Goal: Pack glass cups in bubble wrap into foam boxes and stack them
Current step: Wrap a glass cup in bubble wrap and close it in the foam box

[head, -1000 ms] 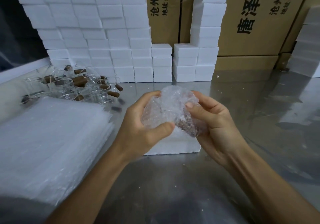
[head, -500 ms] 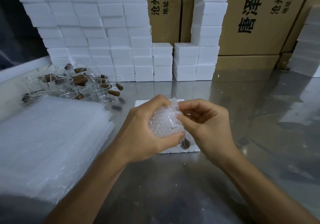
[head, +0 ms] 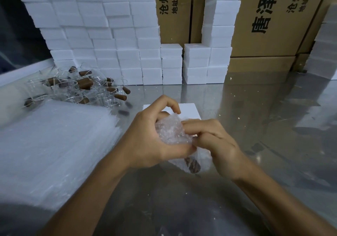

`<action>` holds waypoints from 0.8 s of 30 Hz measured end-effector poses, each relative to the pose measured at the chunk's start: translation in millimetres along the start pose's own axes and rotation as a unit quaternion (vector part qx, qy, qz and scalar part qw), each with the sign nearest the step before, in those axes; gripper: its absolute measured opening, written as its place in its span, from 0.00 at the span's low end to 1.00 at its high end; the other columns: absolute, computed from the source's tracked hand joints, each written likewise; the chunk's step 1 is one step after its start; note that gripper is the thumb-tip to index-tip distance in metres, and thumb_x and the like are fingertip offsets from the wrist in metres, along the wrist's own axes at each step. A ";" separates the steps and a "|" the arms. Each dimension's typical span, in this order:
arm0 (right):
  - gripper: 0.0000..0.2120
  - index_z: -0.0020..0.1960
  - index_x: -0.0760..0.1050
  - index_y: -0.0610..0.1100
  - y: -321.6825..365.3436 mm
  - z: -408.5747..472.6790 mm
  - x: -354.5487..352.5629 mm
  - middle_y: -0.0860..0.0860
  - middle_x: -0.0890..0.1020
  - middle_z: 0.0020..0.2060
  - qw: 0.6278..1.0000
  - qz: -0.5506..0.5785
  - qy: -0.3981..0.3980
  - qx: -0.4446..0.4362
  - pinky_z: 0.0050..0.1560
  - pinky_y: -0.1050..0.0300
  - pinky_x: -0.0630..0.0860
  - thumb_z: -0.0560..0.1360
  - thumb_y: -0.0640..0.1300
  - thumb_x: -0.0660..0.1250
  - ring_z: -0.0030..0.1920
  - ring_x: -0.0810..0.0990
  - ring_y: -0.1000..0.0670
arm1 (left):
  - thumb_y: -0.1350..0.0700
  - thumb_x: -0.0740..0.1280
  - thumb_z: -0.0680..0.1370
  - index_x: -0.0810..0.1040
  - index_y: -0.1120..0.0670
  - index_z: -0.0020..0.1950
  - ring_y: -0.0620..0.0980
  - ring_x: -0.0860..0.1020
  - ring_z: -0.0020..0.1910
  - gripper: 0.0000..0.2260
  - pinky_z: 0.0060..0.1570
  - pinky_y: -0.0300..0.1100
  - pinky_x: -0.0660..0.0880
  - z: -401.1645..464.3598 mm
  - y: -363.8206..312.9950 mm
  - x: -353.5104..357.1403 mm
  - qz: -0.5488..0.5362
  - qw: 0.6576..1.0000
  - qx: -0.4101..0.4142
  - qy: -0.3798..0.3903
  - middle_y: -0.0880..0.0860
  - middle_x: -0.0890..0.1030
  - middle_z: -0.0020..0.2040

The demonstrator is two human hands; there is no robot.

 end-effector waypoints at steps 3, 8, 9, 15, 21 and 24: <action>0.24 0.38 0.70 0.22 0.7 -1.2 1.9 0.28 0.71 0.35 1.000 -0.018 0.007 0.007 0.43 0.39 0.68 0.73 0.46 0.58 0.38 0.71 0.37 | 0.48 0.79 0.59 0.72 0.52 0.53 0.56 0.77 0.34 0.28 0.34 0.51 0.74 0.7 3.5 5.3 -0.036 0.999 -0.022 0.017 0.56 0.81 0.37; 0.23 0.34 0.70 0.35 0.0 -3.6 5.4 0.41 0.67 0.29 0.999 -0.043 0.002 -0.005 0.33 0.46 0.62 0.75 0.55 0.62 0.31 0.65 0.43 | 0.52 0.77 0.62 0.74 0.57 0.51 0.64 0.78 0.36 0.21 0.37 0.57 0.76 2.8 4.4 13.0 -0.054 0.998 -0.022 0.024 0.63 0.80 0.39; 0.19 0.34 0.72 0.40 -1.2 -2.9 4.4 0.44 0.67 0.28 0.999 -0.048 -0.011 -0.008 0.33 0.50 0.63 0.75 0.54 0.64 0.31 0.66 0.49 | 0.56 0.77 0.64 0.74 0.58 0.51 0.66 0.78 0.37 0.20 0.38 0.59 0.76 3.5 4.8 13.2 -0.059 0.998 -0.027 0.020 0.64 0.80 0.40; 0.27 0.61 0.77 0.44 8.3 -1.8 -7.9 0.52 0.83 0.51 0.990 -0.092 -0.084 -0.068 0.52 0.57 0.79 0.65 0.49 0.81 0.52 0.83 0.49 | 0.47 0.78 0.63 0.77 0.57 0.47 0.54 0.79 0.38 0.21 0.36 0.46 0.74 2.2 18.0 -5.6 -0.174 0.974 -0.114 -0.091 0.55 0.79 0.38; 0.28 0.59 0.75 0.47 -8.6 -1.8 -8.5 0.52 0.83 0.47 0.994 -0.091 -0.050 0.042 0.47 0.55 0.81 0.64 0.39 0.82 0.46 0.84 0.51 | 0.38 0.70 0.69 0.80 0.49 0.42 0.47 0.69 0.25 0.15 0.23 0.35 0.53 -2.3 31.2 6.9 -0.237 0.945 -0.221 -0.038 0.51 0.75 0.32; 0.24 0.55 0.77 0.43 -8.3 -2.5 -7.3 0.43 0.83 0.45 0.997 0.014 -0.025 0.077 0.47 0.42 0.82 0.62 0.36 0.82 0.44 0.85 0.40 | 0.38 0.69 0.70 0.83 0.50 0.38 0.53 0.75 0.30 0.16 0.28 0.38 0.65 -1.6 29.3 12.4 -0.272 0.938 -0.216 -0.009 0.52 0.79 0.33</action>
Point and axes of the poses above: each hand's wrist, its own z-axis towards the middle knuckle, its own x-axis out of the palm, y = z × x, the point moved 8 cm from there along z, towards the middle knuckle
